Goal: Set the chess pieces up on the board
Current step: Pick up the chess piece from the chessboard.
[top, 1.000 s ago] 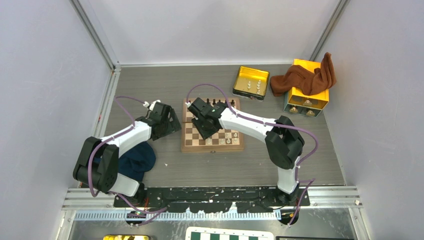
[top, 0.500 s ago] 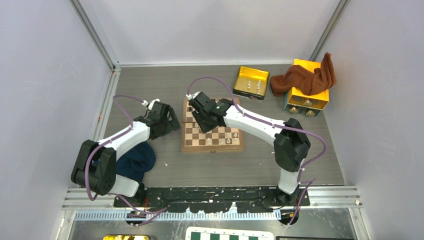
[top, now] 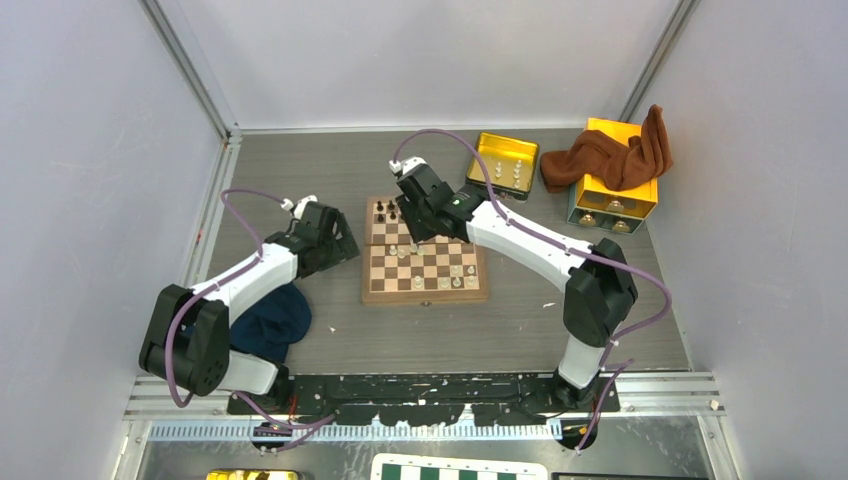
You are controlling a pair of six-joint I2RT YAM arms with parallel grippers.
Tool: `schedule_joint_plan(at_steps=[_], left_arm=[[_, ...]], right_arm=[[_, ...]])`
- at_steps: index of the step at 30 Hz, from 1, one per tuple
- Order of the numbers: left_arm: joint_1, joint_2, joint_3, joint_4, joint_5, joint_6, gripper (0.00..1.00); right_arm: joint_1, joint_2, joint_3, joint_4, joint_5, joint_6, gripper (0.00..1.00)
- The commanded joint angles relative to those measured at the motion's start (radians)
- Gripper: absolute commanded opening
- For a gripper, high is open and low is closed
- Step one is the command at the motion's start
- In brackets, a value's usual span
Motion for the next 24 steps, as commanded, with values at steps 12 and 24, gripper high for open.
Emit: schedule_joint_plan(at_steps=[12, 24], left_arm=[[0.006, -0.040, 0.035, 0.002, -0.025, -0.015, 0.99], [0.006, -0.065, 0.021, -0.008, -0.024, -0.012, 0.99]], right_arm=[[-0.045, 0.097, 0.102, 0.023, -0.072, -0.023, 0.35], [-0.047, 0.196, 0.144, 0.015, -0.100, -0.034, 0.33]])
